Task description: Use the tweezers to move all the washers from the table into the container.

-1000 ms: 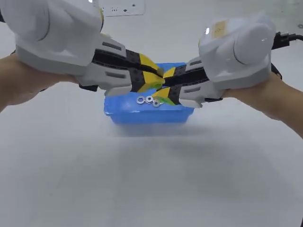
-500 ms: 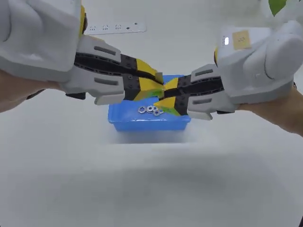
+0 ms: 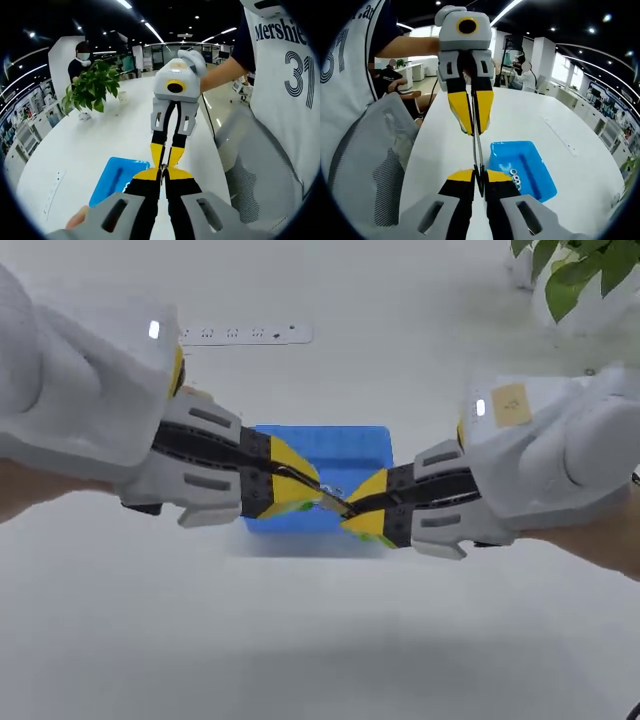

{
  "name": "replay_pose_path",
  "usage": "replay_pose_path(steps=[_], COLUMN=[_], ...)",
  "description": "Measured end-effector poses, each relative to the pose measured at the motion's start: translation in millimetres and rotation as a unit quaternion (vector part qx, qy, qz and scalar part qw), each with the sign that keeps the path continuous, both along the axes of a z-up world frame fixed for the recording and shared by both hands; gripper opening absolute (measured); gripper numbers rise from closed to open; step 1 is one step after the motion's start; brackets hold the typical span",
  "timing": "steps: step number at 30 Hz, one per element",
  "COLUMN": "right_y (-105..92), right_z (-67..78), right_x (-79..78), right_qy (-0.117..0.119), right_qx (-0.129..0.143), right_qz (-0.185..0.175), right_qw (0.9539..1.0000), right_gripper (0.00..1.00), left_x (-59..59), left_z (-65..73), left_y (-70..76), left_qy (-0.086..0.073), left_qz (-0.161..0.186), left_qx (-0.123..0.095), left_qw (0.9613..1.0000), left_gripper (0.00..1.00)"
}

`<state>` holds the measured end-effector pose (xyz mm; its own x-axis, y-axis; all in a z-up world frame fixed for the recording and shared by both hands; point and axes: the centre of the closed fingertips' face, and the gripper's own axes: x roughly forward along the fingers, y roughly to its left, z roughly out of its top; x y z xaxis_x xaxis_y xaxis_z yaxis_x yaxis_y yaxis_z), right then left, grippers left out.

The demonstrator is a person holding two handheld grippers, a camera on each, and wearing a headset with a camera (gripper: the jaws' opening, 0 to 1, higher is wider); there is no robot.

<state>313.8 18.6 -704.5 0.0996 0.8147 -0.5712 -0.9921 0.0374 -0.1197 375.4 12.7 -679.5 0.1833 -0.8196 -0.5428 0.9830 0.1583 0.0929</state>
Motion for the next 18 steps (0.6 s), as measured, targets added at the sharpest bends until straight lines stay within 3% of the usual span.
replay_pose_path(steps=[1,2,3,8,9,11,12,14,16,17,18], right_y=[0.6,0.5,0.8,2.0,2.7,2.9,3.7,7.9,9.9,10.8,10.9], right_z=[-2.5,-4.4,-7.0,-18.5,-22.0,-34.5,-39.6,-48.2,-59.4,-65.5,-69.1], right_x=[-2.0,-3.3,-5.2,-5.1,-5.5,-4.0,-4.5,-3.3,-1.8,-0.2,1.7], right_qy=[0.000,0.002,0.004,0.009,0.015,0.004,0.004,0.004,0.010,0.009,0.008], right_qx=[-0.005,-0.010,-0.015,-0.033,-0.039,-0.068,-0.077,-0.084,-0.093,-0.098,-0.102], right_qz=[0.002,0.004,0.007,0.014,0.016,0.029,0.036,0.040,0.042,0.043,0.042], right_qw=[1.0000,0.9999,0.9998,0.9993,0.9990,0.9973,0.9964,0.9957,0.9947,0.9942,0.9939], right_gripper=[0.08,0.08,0.08,0.08,0.09,0.08,0.08,0.08,0.08,0.08,0.08], left_x=[-39.4,-61.0,-67.5,-74.6,-76.7,-75.1,-76.8,-73.7,-72.6,-69.5,-70.0], left_z=[7.9,10.6,8.0,-13.5,-19.0,-28.4,-35.8,-48.5,-59.5,-63.7,-69.6], left_y=[6.5,10.0,12.3,21.9,23.5,25.3,26.6,30.6,33.0,34.2,34.8], left_qy=[-0.002,0.003,0.005,0.018,0.026,0.024,0.043,0.042,0.061,0.060,0.076], left_qz=[0.004,0.006,0.007,0.022,0.021,0.027,0.034,0.038,0.048,0.053,0.060], left_qx=[0.000,0.000,0.003,0.034,0.042,0.044,0.044,0.058,0.060,0.061,0.059], left_qw=[1.0000,1.0000,1.0000,0.9990,0.9985,0.9984,0.9975,0.9967,0.9952,0.9949,0.9935], left_gripper=[0.07,0.07,0.07,0.07,0.07,0.07,0.07,0.07,0.08,0.08,0.08])
